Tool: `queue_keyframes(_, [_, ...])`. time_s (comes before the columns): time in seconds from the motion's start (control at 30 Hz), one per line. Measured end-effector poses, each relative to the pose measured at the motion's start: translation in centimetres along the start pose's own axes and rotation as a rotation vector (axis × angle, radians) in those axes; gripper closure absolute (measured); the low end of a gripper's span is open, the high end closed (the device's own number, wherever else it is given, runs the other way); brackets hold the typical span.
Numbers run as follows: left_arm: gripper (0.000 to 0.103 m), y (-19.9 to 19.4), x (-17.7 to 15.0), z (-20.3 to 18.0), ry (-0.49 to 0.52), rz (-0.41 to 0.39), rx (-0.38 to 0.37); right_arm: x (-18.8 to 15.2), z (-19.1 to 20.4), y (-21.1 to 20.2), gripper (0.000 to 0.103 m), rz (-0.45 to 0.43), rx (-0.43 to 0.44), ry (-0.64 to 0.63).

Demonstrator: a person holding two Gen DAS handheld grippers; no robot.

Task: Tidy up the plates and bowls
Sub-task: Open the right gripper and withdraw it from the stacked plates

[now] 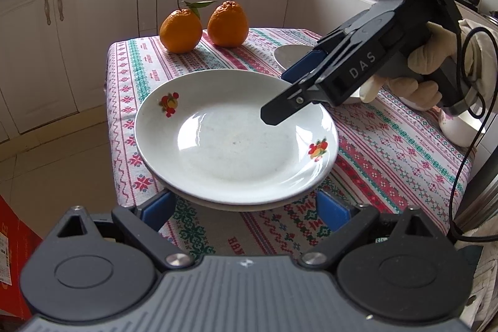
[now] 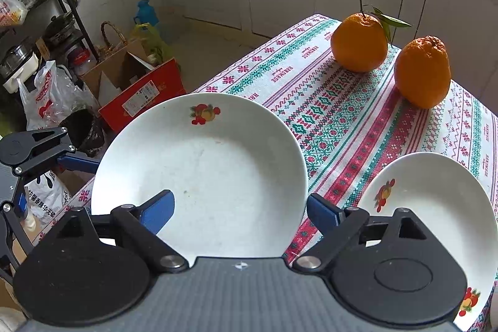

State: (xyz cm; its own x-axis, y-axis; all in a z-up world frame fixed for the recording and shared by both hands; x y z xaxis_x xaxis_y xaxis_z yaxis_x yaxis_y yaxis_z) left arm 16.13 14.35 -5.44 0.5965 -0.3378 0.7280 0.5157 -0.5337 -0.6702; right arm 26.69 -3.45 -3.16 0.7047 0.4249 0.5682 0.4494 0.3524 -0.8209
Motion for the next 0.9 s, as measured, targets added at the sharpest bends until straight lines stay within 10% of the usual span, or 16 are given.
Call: queue_keyframes(0.9, [0.003,-1.4,3.1,-8.8,0.119,-0.09,0.007,-14.6,-3.5,-7.5,0.0,-0.165,-0.365,0.26])
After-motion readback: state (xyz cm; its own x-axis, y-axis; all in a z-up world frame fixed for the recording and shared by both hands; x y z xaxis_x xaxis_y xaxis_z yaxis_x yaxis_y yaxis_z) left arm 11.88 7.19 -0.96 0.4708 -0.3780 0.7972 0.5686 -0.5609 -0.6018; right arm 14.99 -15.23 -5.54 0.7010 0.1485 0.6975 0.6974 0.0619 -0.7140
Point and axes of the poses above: each gripper's, at about its wrist camera, not at the fingertips, and y roughly the way its jaws point, z to its left, x to its top, the point moved 2 cm from there along y, roughly the way its jaws point, and after that the axes turned 4 degrees about -x, right-handed, at the moved point
